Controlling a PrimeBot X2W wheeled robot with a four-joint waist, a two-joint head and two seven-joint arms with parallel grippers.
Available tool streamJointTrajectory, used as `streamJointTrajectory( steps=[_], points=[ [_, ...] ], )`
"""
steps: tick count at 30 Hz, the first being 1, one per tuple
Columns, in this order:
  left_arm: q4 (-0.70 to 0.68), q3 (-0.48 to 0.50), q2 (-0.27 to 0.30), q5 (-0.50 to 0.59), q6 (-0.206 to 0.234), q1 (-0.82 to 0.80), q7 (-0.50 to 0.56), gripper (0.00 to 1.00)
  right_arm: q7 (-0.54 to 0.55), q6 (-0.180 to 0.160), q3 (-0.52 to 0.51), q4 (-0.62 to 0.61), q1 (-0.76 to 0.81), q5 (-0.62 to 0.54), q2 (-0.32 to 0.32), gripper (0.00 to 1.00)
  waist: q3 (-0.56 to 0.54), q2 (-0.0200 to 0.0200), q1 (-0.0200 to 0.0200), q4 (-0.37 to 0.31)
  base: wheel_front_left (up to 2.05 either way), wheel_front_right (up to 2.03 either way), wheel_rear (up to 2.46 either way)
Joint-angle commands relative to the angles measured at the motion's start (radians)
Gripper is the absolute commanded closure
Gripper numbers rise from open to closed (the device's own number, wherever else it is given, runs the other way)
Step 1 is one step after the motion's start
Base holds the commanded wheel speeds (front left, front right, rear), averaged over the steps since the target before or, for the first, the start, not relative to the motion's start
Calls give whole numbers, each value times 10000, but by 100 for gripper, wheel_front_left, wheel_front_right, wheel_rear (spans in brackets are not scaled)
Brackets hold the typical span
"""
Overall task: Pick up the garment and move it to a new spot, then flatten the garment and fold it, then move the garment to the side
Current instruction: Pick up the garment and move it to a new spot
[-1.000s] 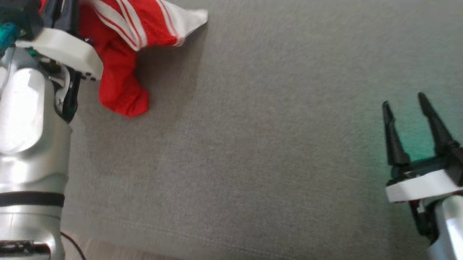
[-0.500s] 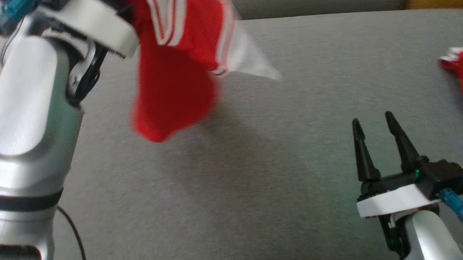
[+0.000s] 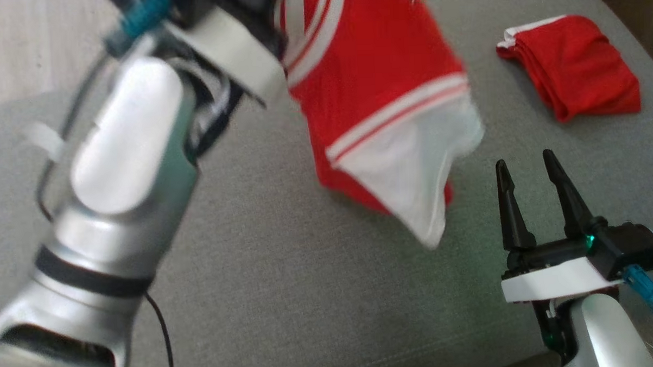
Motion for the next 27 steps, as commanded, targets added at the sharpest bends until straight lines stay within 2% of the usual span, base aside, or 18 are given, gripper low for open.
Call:
streamJointTrajectory(
  steps=[1,8,9,10,11,14,17,20,27],
  points=[
    [119,182,255,-87,18,189,-160,100,-37,65,165,-382,-422,76,92,0,281,0,1,-100,0,0,0],
    [1957,-28,123,-245,125,1723,-1158,100,-37,65,276,-378,-407,80,113,0,665,0,1,21,0,0,0],
    [2297,57,107,-281,204,1901,-1258,66,-37,65,328,-364,-411,87,115,0,704,0,1,48,0,0,0],
    [2571,136,106,-251,300,2011,-1334,0,-37,65,369,-351,-419,89,116,0,740,0,1,82,0,0,0],
    [2924,240,77,-138,410,2164,-1408,0,-37,65,373,-332,-423,82,118,0,788,0,1,210,0,0,0],
    [2472,676,-37,49,629,2432,-1425,0,-37,65,304,-306,-379,58,121,0,775,0,1,521,0,0,0],
    [1539,1171,-114,378,989,3043,-1428,0,-37,65,200,-254,-308,75,122,0,582,0,1,935,0,0,0],
    [309,1879,-304,635,1443,4459,-1429,0,-38,65,56,-165,-20,122,125,0,53,0,1,1590,0,0,0],
    [-356,2954,-368,456,1507,7421,-1430,0,-38,65,85,31,574,353,129,0,-910,0,1,2470,0,0,0]
  ],
)
